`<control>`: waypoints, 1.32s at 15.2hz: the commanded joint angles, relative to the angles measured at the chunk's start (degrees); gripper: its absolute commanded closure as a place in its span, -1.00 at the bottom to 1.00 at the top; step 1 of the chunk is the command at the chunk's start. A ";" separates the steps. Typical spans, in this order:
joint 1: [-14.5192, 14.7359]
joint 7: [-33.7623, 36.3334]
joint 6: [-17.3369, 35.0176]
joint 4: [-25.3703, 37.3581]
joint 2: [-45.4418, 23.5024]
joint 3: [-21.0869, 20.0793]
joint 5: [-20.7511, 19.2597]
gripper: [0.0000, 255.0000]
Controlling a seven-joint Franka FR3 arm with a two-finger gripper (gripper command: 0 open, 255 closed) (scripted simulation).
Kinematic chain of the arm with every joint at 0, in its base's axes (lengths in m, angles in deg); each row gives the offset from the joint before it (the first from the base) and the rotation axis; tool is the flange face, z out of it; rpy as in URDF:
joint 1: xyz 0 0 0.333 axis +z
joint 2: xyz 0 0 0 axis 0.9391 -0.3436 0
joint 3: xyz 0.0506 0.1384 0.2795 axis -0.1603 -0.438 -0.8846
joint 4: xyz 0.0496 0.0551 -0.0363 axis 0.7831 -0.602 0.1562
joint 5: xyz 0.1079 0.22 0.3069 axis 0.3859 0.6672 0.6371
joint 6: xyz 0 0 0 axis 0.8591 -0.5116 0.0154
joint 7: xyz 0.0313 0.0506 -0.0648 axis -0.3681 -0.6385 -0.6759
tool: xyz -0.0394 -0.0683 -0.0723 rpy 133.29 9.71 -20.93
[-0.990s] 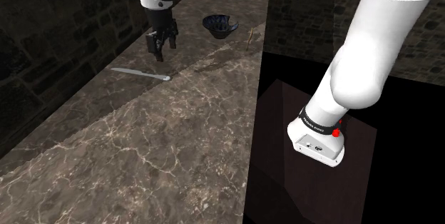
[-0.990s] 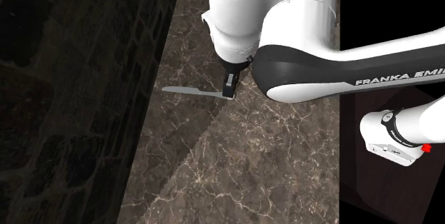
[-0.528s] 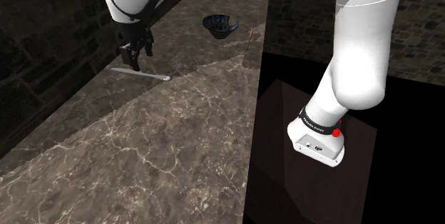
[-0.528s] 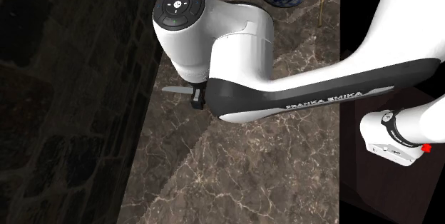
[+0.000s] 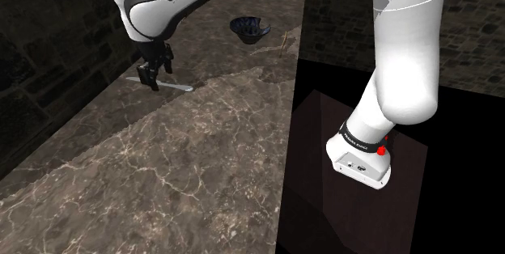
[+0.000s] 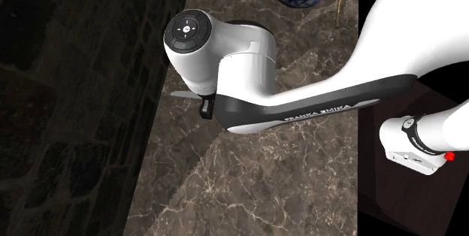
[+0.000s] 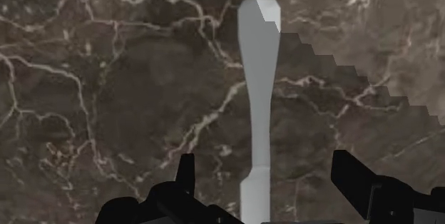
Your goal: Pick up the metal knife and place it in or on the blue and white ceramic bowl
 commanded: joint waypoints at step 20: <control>-0.13 -0.24 -1.22 0.49 0.78 -0.11 0.23 1.00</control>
